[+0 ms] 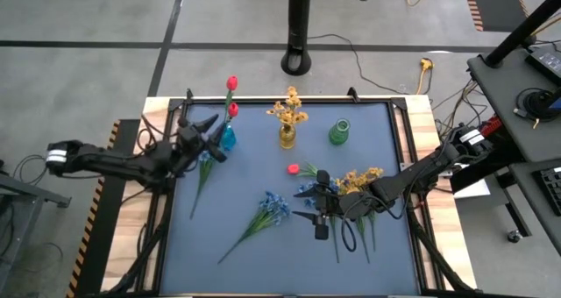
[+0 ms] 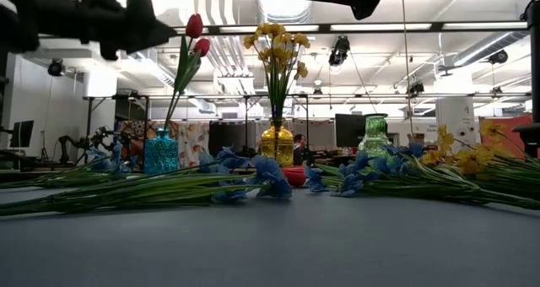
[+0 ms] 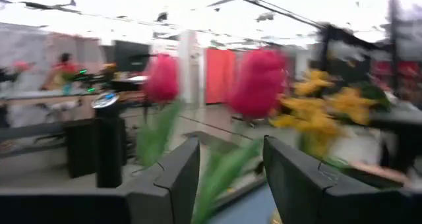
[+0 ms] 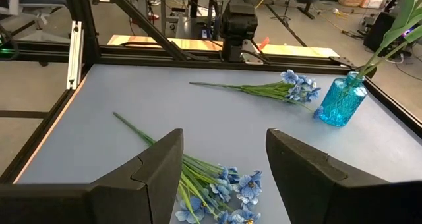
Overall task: Sort flowers into vase by color
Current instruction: Put the bottom left blue flowers into the green vase
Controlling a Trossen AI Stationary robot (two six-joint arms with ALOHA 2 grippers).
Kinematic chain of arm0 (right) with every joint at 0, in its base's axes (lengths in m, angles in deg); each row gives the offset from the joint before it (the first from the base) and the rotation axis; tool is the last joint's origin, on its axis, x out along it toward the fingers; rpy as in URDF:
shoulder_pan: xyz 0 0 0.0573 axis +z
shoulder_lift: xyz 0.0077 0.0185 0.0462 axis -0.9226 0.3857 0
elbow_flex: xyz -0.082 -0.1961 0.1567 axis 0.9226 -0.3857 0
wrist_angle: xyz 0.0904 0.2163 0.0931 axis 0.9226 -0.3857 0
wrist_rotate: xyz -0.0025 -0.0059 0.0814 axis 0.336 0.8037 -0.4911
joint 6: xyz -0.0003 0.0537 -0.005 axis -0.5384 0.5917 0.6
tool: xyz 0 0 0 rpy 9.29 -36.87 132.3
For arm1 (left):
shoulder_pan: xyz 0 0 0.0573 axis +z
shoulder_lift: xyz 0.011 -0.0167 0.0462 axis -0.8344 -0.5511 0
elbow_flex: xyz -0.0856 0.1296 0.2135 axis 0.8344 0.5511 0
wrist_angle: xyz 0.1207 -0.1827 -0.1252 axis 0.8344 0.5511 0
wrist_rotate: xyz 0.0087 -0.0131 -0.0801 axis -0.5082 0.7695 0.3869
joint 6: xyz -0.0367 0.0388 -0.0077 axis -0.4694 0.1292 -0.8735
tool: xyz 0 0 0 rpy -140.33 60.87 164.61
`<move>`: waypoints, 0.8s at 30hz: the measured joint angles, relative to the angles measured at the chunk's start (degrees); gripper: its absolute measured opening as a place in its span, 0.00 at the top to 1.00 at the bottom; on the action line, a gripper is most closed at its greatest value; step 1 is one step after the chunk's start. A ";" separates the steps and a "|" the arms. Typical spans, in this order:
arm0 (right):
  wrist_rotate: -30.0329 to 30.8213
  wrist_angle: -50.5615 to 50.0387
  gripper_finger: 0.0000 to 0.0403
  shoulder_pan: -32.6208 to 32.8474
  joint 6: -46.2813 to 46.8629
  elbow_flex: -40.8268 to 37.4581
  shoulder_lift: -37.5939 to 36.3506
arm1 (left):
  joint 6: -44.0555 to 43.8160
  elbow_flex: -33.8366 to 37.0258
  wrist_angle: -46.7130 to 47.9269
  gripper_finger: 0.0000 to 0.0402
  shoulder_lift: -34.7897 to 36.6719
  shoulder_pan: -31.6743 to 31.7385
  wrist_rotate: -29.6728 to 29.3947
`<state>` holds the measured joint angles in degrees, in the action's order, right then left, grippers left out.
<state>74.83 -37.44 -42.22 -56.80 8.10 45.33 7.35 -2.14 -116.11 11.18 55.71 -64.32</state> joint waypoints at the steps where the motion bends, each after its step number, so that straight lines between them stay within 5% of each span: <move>1: 0.00 -0.01 0.48 0.01 0.27 0.00 0.00 | 0.88 -1.30 2.63 0.63 0.44 -2.51 -2.33; 11: -0.02 0.00 0.48 0.01 0.41 0.00 -0.01 | -1.02 -19.54 36.92 0.63 -3.67 -32.93 -44.17; 16: -1.07 -0.04 0.48 0.04 0.35 0.00 0.01 | -1.44 -27.90 41.25 0.63 -8.52 -43.63 -44.19; 24: -2.76 0.01 0.48 0.16 3.14 0.05 -0.87 | -0.78 -36.77 42.08 0.63 -19.32 -45.02 -34.73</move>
<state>72.07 -37.44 -42.06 -53.67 8.15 44.46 6.57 -38.91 -74.03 -8.14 10.69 -99.05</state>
